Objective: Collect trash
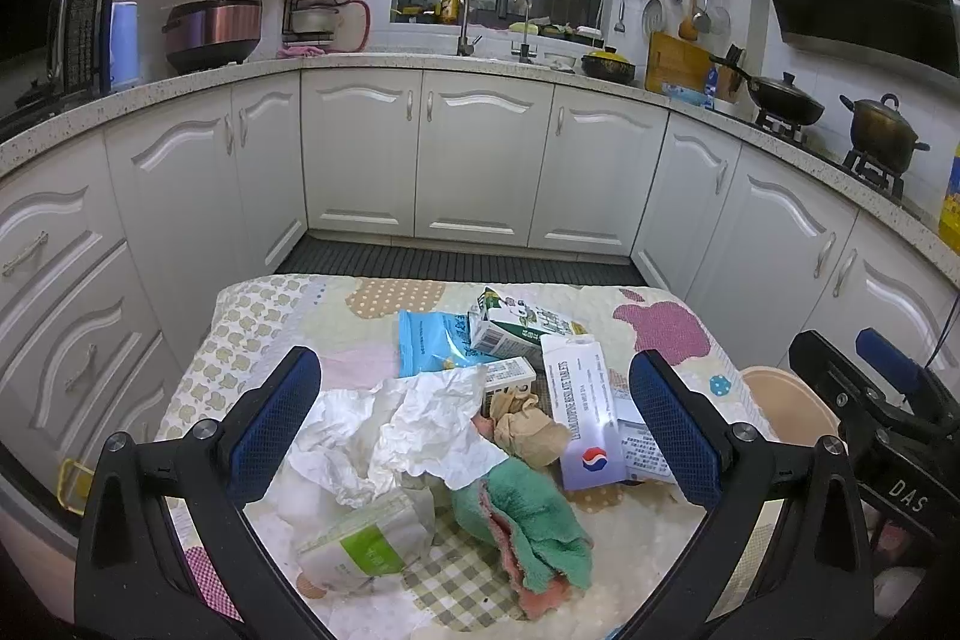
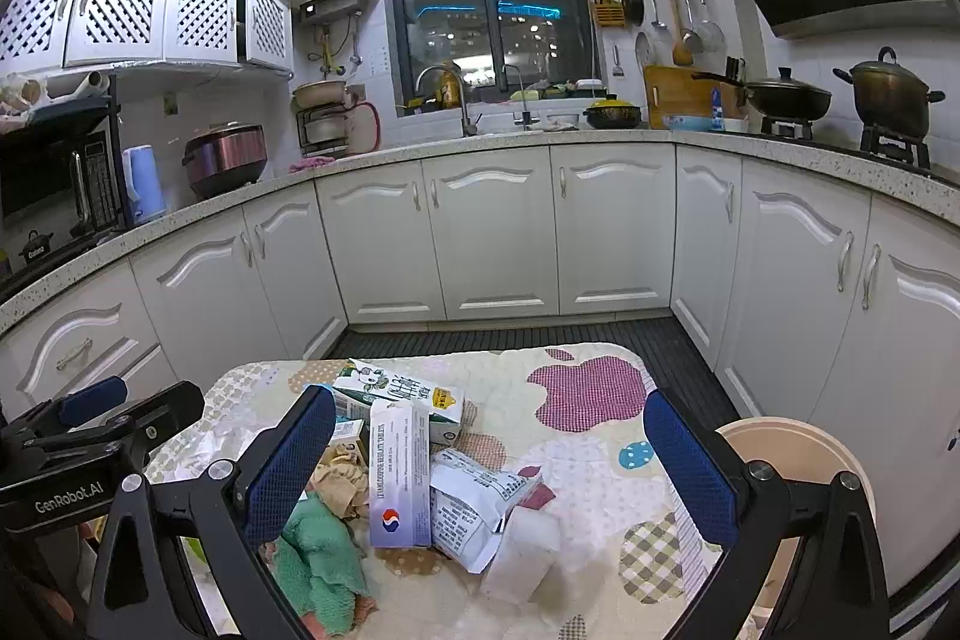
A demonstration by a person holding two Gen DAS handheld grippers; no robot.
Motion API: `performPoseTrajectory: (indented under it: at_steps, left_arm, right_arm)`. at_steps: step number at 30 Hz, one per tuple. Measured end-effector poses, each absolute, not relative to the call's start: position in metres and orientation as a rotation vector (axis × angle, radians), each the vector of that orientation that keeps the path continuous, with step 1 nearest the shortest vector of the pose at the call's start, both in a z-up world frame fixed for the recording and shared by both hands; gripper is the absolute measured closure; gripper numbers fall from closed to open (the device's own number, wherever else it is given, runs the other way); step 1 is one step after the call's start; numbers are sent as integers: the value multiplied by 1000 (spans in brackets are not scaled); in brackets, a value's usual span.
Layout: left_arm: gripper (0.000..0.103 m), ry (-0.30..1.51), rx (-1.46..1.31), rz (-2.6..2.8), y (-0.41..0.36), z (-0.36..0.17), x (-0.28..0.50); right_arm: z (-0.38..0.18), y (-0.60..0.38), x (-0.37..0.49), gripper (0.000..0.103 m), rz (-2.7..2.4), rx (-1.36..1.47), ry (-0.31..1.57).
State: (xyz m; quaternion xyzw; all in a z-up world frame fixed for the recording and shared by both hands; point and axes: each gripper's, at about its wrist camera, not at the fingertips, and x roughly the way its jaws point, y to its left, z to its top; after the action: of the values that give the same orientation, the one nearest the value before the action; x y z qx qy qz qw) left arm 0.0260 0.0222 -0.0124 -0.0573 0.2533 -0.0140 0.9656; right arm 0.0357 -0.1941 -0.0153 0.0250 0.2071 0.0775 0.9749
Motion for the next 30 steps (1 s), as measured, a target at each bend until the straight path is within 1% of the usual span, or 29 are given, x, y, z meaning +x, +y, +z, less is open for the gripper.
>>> performPoseTrajectory:
  at_steps: [30]
  left_arm:
    - [1, 518, -96, -13, 23, -17, 25]
  right_arm:
    - [-20, -193, 39, 1, 177, 69, 443]
